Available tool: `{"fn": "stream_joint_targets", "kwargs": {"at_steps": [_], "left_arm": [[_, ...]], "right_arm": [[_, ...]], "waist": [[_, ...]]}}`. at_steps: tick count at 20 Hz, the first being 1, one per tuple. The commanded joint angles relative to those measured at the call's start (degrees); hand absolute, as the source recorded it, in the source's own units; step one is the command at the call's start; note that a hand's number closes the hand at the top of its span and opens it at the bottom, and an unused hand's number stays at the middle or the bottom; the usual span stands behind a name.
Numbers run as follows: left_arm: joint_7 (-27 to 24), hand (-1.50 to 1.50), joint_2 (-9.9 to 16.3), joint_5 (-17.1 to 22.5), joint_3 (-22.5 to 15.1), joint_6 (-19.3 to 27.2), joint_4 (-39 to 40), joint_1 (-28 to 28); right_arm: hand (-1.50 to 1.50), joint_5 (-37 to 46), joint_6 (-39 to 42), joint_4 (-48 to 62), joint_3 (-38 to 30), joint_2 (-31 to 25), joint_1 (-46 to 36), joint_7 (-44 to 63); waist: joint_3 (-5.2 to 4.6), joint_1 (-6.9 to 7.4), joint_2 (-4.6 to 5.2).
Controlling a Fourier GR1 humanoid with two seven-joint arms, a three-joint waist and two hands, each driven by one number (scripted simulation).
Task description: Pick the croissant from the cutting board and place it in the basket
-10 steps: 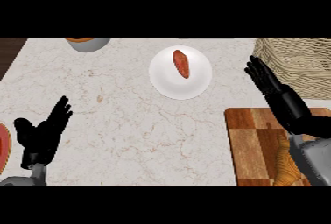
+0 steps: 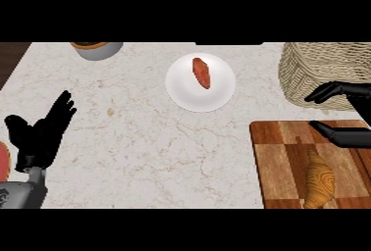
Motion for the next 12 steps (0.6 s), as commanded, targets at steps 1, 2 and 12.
{"fn": "stream_joint_targets", "kwargs": {"at_steps": [1, 2, 12], "left_arm": [[1.49, 0.00, 1.15, 1.19, 1.03, -1.73, 0.97, -1.27], [1.51, 0.00, 1.88, 2.00, 1.69, -3.43, 1.49, -1.70], [0.06, 0.00, -0.45, -0.11, 1.27, -2.55, 2.73, -1.73]], "right_arm": [[-1.50, 17.18, -7.26, -6.60, 8.46, 1.20, 5.38, -7.14], [-1.50, 18.14, -12.13, -9.42, 9.55, 5.05, 8.14, -5.90], [-1.50, 25.47, -14.48, -28.14, 13.64, 5.23, 2.21, 39.69]], "waist": [[-0.03, -0.70, -0.34], [-0.07, -0.84, -0.40], [-0.35, -0.06, -0.52]]}}
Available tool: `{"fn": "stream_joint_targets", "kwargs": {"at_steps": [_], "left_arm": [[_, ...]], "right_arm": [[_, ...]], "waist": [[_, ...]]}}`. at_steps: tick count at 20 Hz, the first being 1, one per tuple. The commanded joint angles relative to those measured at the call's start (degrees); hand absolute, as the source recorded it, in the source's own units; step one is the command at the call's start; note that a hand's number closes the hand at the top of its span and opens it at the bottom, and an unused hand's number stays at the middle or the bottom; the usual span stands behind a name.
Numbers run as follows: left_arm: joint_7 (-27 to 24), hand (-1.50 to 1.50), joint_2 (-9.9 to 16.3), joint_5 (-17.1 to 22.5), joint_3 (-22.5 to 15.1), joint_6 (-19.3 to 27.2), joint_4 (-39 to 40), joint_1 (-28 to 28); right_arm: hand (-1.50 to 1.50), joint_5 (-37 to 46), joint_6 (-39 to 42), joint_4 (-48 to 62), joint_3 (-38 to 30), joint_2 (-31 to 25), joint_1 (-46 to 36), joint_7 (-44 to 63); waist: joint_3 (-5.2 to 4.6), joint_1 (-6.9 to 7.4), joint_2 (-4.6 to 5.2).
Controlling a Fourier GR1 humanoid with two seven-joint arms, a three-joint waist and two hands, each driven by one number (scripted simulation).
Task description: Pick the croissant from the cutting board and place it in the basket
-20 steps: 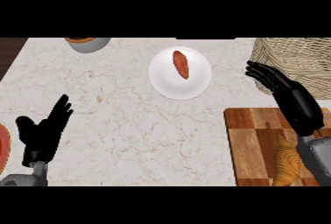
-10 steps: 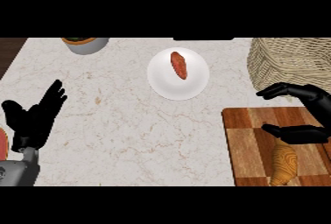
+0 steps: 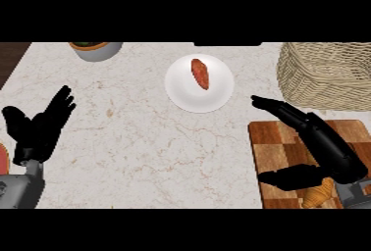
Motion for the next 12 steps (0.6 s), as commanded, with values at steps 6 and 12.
{"fn": "stream_joint_targets", "kwargs": {"at_steps": [6, 12], "left_arm": [[-0.37, 0.00, 0.47, -0.45, 0.36, -0.71, 1.18, -0.04], [-1.74, 0.00, -1.06, -1.53, -0.01, -0.66, 3.27, -2.28]], "right_arm": [[-1.50, 10.08, 13.99, -5.99, -3.10, -19.05, -11.08, 31.07], [-1.50, -5.61, 31.24, -7.00, -7.77, -21.53, -22.64, 49.18]], "waist": [[-0.51, -0.14, -0.37], [-0.17, 0.62, 0.20]]}}
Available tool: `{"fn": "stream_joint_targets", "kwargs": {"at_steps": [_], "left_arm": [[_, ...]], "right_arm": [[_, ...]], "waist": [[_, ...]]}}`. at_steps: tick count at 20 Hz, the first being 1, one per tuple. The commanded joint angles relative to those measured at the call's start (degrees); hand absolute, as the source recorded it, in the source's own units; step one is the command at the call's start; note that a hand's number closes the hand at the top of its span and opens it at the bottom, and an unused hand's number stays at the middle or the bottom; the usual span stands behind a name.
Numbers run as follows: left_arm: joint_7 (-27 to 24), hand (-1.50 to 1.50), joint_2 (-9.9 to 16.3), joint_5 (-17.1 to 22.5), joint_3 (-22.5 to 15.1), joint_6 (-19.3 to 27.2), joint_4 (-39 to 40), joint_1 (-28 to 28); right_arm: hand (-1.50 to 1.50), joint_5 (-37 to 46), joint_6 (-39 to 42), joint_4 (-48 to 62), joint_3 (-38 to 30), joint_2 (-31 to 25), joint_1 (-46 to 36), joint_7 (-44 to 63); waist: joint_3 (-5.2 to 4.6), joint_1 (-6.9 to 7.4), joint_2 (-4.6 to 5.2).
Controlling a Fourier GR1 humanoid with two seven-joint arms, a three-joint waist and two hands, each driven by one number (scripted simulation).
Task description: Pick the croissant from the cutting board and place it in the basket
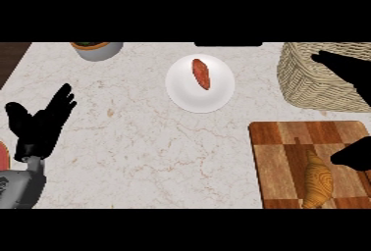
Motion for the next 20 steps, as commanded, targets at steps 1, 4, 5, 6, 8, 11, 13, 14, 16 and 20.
{"fn": "stream_joint_targets", "kwargs": {"at_steps": [1, 4, 5, 6, 8, 11, 13, 14, 16, 20], "left_arm": [[1.04, 0.00, -1.01, -0.14, -0.20, 0.65, -1.29, 0.02], [-1.95, 0.00, -0.67, -0.59, 0.17, -0.86, 0.07, 1.79], [0.84, 0.00, -0.33, -0.03, 0.43, -0.30, -2.08, 0.48], [0.35, 0.00, -0.09, 0.05, 1.37, -0.37, -0.69, 0.35], [-0.94, 0.00, -1.32, -0.52, 0.84, -0.02, -1.97, 2.86], [0.27, 0.00, -0.78, -1.07, 1.59, -0.86, 0.08, 1.06], [1.28, 0.00, 0.22, 0.72, 3.49, -1.86, -2.74, 1.21], [-0.70, 0.00, -1.26, -0.22, 2.60, -2.32, -0.96, 2.08], [-3.55, 0.00, -2.38, -1.57, 2.28, -2.05, 0.56, 3.47], [-1.79, 0.00, -0.91, -1.33, 4.25, -2.87, 1.25, 1.39]], "right_arm": [[-1.50, -10.15, 12.50, 1.43, -3.26, -4.39, -4.85, 8.19], [-1.50, -20.03, 18.23, 1.59, -3.70, -3.90, -7.51, 15.33], [-1.50, -23.69, 19.77, 4.02, -5.09, -4.59, -7.77, 14.30], [-1.50, -25.87, 20.84, 3.18, -7.16, -7.11, -4.98, 12.98], [-1.50, -31.49, 23.13, 3.87, -10.21, -10.04, -6.93, 14.43], [-1.50, -37.00, 20.79, 1.38, -14.48, -11.45, -1.65, 14.04], [-1.50, -38.98, 17.52, -5.32, -17.57, -11.98, 5.11, 14.03], [-1.50, -38.90, 19.39, -2.55, -20.72, -12.56, 6.10, 11.35], [-1.50, -36.68, 18.12, -3.90, -25.95, -11.92, 9.34, 7.67], [-1.50, -30.51, 19.67, -8.21, -33.44, -5.48, 21.01, 1.16]], "waist": [[0.22, 0.50, 0.14], [0.17, 0.62, 0.12], [0.23, 0.69, 0.11], [0.28, -0.21, 0.07], [0.27, 0.10, 0.03], [0.34, -0.48, 0.10], [0.38, -0.96, -0.07], [0.38, -0.67, 0.11], [0.41, -0.96, 0.09], [0.47, -1.36, 0.09]]}}
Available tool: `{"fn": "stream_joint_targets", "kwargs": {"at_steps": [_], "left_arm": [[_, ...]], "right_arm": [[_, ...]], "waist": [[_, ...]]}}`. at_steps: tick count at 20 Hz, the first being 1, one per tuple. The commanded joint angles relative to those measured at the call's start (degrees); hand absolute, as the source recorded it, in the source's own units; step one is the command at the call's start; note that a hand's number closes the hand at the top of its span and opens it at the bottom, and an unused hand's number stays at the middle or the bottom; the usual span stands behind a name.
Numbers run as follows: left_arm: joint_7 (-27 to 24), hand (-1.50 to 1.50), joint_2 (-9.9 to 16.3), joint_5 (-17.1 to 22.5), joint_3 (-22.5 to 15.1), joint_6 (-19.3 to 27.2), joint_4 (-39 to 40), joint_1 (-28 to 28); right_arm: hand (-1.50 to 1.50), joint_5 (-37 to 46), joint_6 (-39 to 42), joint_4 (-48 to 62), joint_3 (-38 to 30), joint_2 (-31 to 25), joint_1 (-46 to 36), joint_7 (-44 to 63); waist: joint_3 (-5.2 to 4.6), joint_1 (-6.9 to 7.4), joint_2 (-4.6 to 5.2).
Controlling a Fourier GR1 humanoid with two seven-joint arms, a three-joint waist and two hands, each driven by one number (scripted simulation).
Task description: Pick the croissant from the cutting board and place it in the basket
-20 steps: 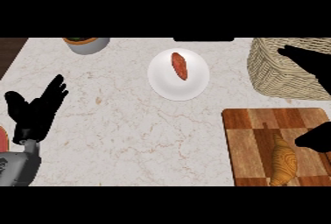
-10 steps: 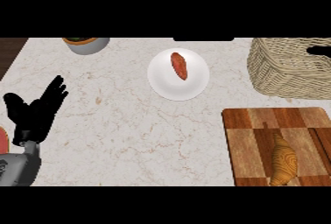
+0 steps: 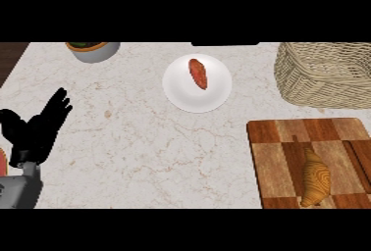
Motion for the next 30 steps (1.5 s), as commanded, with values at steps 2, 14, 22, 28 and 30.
{"fn": "stream_joint_targets", "kwargs": {"at_steps": [2, 14, 22, 28, 30], "left_arm": [[3.33, 0.00, -1.18, -1.64, -0.87, 1.18, -3.29, -0.42], [3.02, 0.00, -2.73, -3.63, -0.01, 0.04, -2.59, -1.59], [4.51, 0.00, -1.15, -2.03, 3.71, -4.60, -1.65, -2.41], [3.02, 0.00, -5.15, -5.74, 2.97, -2.61, 0.79, -4.19], [-1.16, 0.00, -4.97, -5.66, 4.39, -3.98, 3.05, -2.20]], "right_arm": [[-1.50, 8.25, 2.90, -5.77, -6.01, 7.89, 12.75, -5.69], [-1.50, 41.18, -6.67, -0.53, -0.18, 27.36, 23.40, -33.43], [-1.50, 52.46, -11.19, 9.37, 6.01, 31.43, 22.36, -38.04], [-1.50, 56.32, -8.80, 14.40, 7.62, 33.07, 18.67, -37.61], [-1.50, 57.71, -8.90, 12.47, 7.67, 32.89, 22.27, -38.87]], "waist": [[0.06, 0.40, 0.10], [0.06, 1.40, 0.32], [-0.02, 1.40, 0.31], [-0.04, 1.27, 0.35], [-0.04, 1.17, 0.32]]}}
